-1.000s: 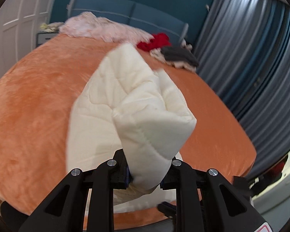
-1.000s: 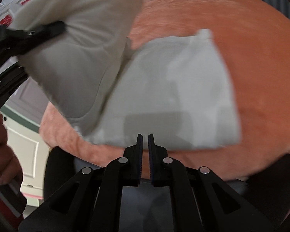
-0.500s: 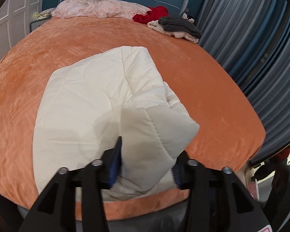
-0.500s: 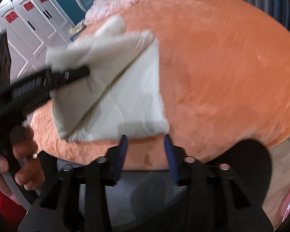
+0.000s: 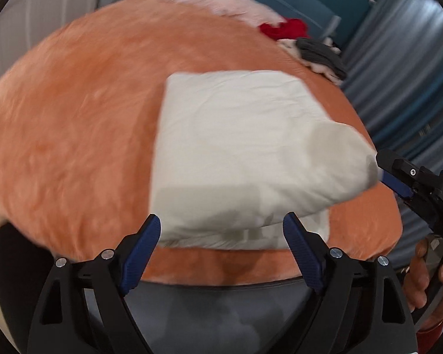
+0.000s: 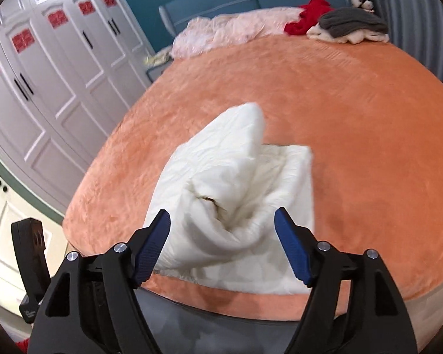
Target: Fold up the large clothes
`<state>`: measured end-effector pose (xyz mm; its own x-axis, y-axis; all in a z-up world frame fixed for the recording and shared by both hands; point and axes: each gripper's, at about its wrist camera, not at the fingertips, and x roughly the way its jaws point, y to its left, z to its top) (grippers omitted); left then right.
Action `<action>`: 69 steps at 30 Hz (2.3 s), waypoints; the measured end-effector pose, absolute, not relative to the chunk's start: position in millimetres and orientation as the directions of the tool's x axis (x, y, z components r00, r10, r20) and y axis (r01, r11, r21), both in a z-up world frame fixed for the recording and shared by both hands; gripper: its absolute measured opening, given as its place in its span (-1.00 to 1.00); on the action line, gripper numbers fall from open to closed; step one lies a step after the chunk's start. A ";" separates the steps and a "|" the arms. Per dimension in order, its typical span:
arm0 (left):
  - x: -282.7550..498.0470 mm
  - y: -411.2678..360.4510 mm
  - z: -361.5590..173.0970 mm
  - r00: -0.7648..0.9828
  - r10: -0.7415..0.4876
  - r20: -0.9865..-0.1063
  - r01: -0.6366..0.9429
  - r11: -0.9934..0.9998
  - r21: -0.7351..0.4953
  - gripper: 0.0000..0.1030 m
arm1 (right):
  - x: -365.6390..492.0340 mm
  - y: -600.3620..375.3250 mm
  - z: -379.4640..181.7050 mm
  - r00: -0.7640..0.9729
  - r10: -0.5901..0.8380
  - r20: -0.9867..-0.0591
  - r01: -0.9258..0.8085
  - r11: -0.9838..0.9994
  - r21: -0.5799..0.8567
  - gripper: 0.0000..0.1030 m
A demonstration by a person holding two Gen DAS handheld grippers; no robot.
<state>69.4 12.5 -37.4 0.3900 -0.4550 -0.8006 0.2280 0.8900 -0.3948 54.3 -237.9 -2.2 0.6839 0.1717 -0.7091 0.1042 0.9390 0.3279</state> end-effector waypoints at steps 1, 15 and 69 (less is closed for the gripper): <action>70.4 15.5 -38.3 0.387 -0.461 -0.798 0.213 0.887 -0.409 0.59 | 59.7 -234.4 -5.5 0.673 0.184 -0.717 0.101 0.937 0.335 0.28; 89.9 -12.3 -36.1 0.389 -0.442 -0.808 0.267 0.894 -0.360 0.55 | 9.7 -272.8 -69.5 0.564 0.169 -0.808 0.264 0.891 0.370 -0.72; 82.6 -32.7 -49.1 0.388 -0.329 -0.861 0.332 0.921 -0.203 0.42 | 12.6 -271.1 -73.1 0.565 0.123 -0.816 0.312 0.883 0.350 0.08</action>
<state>82.6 -32.7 -49.1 0.3883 -0.3292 -0.8607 0.3319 0.9213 -0.2026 12.6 -271.1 -73.1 0.5649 0.1233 -0.8159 0.3124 0.8832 0.3498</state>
